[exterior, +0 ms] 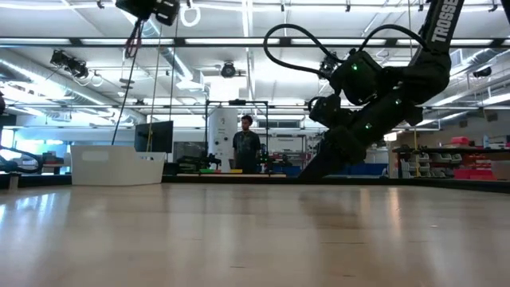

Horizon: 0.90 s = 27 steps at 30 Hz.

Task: Pick and place USB-C Cables
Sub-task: Put the pink charger cable into the white bin

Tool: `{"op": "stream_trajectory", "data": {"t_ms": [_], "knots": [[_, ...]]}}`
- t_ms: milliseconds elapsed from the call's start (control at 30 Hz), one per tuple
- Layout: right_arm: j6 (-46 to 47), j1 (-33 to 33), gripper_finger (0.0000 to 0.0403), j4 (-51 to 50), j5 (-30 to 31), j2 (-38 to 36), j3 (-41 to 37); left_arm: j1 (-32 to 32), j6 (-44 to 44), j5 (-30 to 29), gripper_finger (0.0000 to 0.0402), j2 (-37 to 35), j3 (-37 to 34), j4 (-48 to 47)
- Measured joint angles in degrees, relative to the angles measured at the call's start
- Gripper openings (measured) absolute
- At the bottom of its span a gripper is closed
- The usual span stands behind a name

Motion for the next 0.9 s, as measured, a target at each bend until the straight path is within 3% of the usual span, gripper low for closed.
{"op": "stream_trajectory", "data": {"t_ms": [167, 367, 533, 600, 700, 833, 900], "knots": [[0.2, 0.3, 0.0168, 0.5, 0.0, 0.0, 0.0, 2.3, -0.4, 1.5, 0.0014, -0.9, 0.0, -4.7], [1.1, 0.3, 0.0168, 1.7, 0.0, 0.0, 0.0, 2.8, -9.8, 1.5, 0.0014, 0.6, -0.1, -17.4], [1.4, 0.3, 0.0168, 1.8, 0.0, 0.0, 0.0, 3.3, -13.6, 4.1, 0.0014, 0.3, -0.1, -19.3], [1.5, 0.3, 0.0168, 1.8, 0.0, 0.0, 0.0, 3.3, -13.9, 8.4, 0.0014, -0.2, -0.1, -20.0], [1.5, 0.3, 0.0168, 2.0, 0.0, 0.0, 0.0, 4.8, -21.5, 21.2, 0.0014, -1.7, 0.2, -28.6], [1.5, 0.3, 0.0168, 2.2, 0.0, 0.0, 0.0, 14.5, -48.3, 36.4, 0.0014, -2.3, 6.1, -59.8], [1.5, 0.3, 0.0168, 2.3, -0.1, 0.0, 0.0, 21.0, -57.7, 40.7, 0.0014, -0.9, 9.4, -72.8]]}}
